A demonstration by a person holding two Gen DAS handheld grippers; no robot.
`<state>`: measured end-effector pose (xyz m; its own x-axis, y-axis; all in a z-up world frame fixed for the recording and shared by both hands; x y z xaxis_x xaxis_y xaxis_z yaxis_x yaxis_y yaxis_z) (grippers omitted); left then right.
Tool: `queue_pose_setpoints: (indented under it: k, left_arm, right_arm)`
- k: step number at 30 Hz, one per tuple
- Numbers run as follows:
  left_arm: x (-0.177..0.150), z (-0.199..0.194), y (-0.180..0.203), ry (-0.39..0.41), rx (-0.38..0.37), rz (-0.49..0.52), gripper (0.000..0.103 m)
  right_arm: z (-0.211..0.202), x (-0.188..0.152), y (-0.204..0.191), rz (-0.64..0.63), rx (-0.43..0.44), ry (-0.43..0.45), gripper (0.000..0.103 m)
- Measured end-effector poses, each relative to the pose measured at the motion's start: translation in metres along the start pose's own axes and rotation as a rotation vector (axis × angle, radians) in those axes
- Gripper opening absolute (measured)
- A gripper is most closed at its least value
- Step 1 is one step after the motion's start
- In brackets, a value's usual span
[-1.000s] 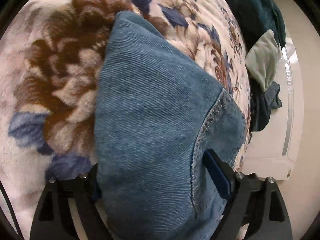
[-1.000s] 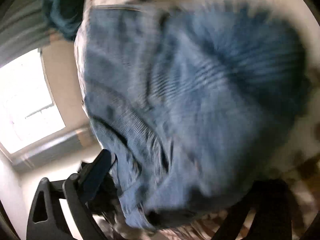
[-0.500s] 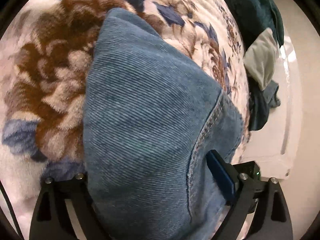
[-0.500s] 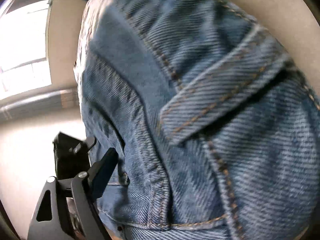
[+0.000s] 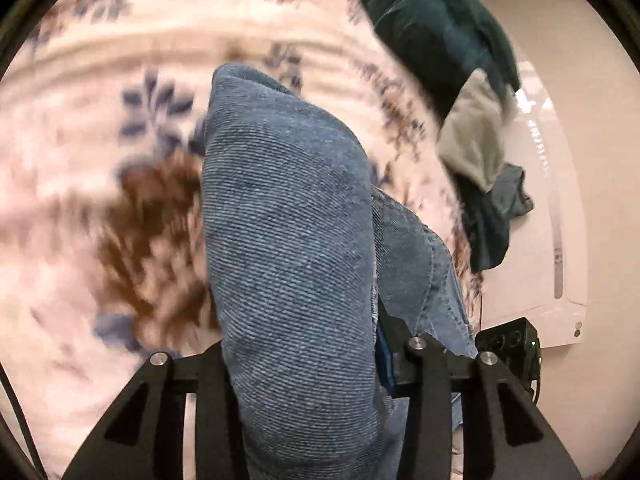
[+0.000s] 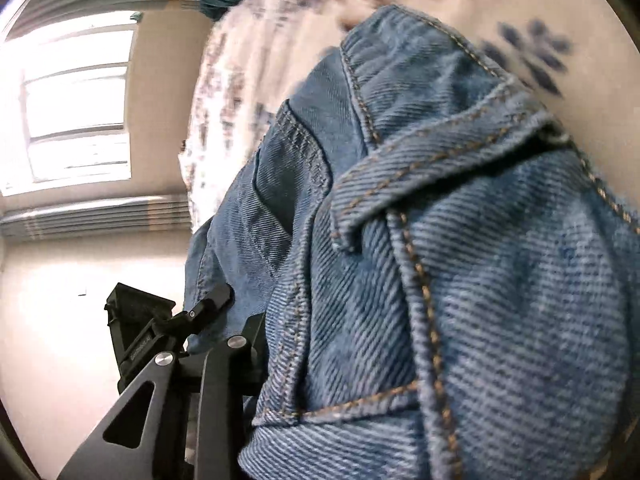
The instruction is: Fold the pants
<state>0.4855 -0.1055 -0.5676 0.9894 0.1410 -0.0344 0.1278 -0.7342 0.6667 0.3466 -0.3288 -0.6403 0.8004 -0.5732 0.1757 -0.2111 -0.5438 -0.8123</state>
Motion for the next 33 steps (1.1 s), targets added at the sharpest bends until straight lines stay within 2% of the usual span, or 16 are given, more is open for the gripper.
queue_pose_setpoints:
  k: [2,3,5,9,12,15,21,24,25,26,27,29,30,31,33]
  left_arm:
    - [0.022,-0.018,0.008,0.022,-0.024,0.022,0.038]
    - [0.039,-0.029,0.011,0.033,-0.036,0.027,0.038]
    - [0.066,-0.045,0.013,0.051,-0.053,0.035,0.038]
    - [0.144,-0.08,0.013,0.096,-0.066,0.064,0.038]
    - [0.212,-0.103,0.003,0.143,-0.064,0.08,0.038]
    - [0.273,-0.11,-0.016,0.168,-0.054,0.063,0.038]
    - [0.401,-0.088,-0.075,0.212,-0.003,0.056,0.038]
    - [0.443,-0.061,-0.1,0.187,-0.015,0.035,0.038]
    - [0.453,-0.05,-0.115,0.17,-0.015,0.025,0.038]
    - [0.459,-0.039,-0.128,0.155,-0.006,0.011,0.039]
    - [0.462,-0.027,-0.147,0.143,0.01,-0.006,0.045]
    - [0.455,-0.025,-0.165,0.149,-0.034,-0.026,0.048]
    - [0.452,-0.027,-0.17,0.162,-0.07,-0.047,0.048]
    - [0.451,-0.029,-0.17,0.16,-0.074,-0.058,0.048]
    - [0.448,-0.034,-0.168,0.158,-0.06,-0.072,0.051]
  right_arm:
    - [0.002,0.014,-0.023,-0.037,0.007,0.016,0.035]
    - [-0.001,0.035,-0.028,-0.049,0.012,0.024,0.035]
    - [0.013,0.052,-0.053,-0.085,0.02,0.036,0.035]
    - [0.05,0.074,-0.099,-0.136,0.031,0.051,0.035]
    - [0.098,0.103,-0.137,-0.191,0.053,0.066,0.035]
    - [0.166,0.141,-0.169,-0.252,0.082,0.076,0.035]
    - [0.294,0.203,-0.173,-0.29,0.143,0.074,0.035]
    - [0.364,0.234,-0.149,-0.264,0.146,0.054,0.035]
    - [0.377,0.252,-0.136,-0.259,0.133,0.044,0.035]
    - [0.392,0.256,-0.129,-0.264,0.116,0.027,0.035]
    - [0.4,0.267,-0.121,-0.263,0.089,-0.001,0.039]
    - [0.423,0.268,-0.099,-0.254,0.018,-0.093,0.049]
    - [0.427,0.266,-0.093,-0.25,0.048,-0.123,0.049]
    - [0.425,0.264,-0.09,-0.246,0.067,-0.137,0.049]
    - [0.416,0.265,-0.088,-0.249,0.047,-0.169,0.057]
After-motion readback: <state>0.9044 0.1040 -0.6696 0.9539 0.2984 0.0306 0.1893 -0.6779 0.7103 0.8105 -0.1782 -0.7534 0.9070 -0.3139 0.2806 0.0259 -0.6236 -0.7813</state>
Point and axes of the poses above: each gripper's, at about its wrist camera, not at the fingertips, and z roughly the way its jaws point, y to its right, x to its top, the point moved 3 cm from there along z, roughly the way its jaws point, and after that the axes turned 15 degrees about -z, right-handed, at the moved point
